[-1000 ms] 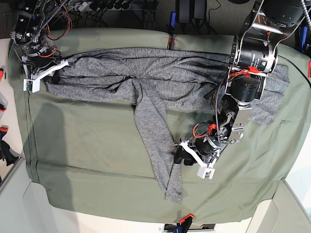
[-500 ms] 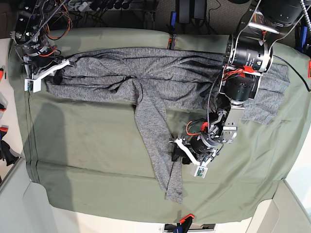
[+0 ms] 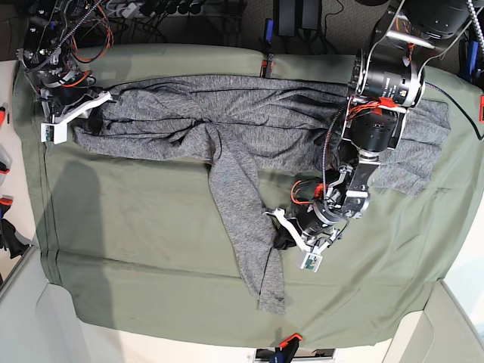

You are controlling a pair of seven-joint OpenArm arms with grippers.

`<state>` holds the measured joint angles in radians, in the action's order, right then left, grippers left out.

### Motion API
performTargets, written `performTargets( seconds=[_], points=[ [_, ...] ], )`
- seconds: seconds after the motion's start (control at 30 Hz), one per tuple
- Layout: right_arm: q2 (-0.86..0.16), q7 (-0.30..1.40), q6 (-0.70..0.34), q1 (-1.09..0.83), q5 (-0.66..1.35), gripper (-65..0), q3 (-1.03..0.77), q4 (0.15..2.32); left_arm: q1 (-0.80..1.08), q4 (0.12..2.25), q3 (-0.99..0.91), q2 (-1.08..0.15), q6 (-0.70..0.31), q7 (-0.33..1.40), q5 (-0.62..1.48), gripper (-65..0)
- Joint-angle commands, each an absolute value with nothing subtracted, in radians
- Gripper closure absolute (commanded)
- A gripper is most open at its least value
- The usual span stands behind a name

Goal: Fold the T-shirt properly
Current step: 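Move the left gripper to the shirt's end and tuck the fabric inward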

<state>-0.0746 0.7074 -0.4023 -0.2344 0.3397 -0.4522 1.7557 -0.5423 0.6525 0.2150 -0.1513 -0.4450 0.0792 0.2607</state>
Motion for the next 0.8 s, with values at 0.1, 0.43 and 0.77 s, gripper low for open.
performTargets(
  seconds=[0.1,0.43,0.77],
  points=[
    [-0.083,0.685,-0.412,-0.228,0.352,0.0,-0.456,1.772,-0.542,0.813,0.208,-0.242,-0.578,0.151,0.399,0.0],
    [-0.083,0.662,-0.413,-0.228,0.353,0.0,-0.456,1.772,-0.284,1.426,0.204,-0.461,-0.625,0.360,0.564,0.0],
    [-0.086,0.648,-0.427,-0.225,0.352,0.0,-0.456,1.772,0.073,1.862,-0.052,-0.554,-0.582,0.462,0.601,0.0]
  ],
)
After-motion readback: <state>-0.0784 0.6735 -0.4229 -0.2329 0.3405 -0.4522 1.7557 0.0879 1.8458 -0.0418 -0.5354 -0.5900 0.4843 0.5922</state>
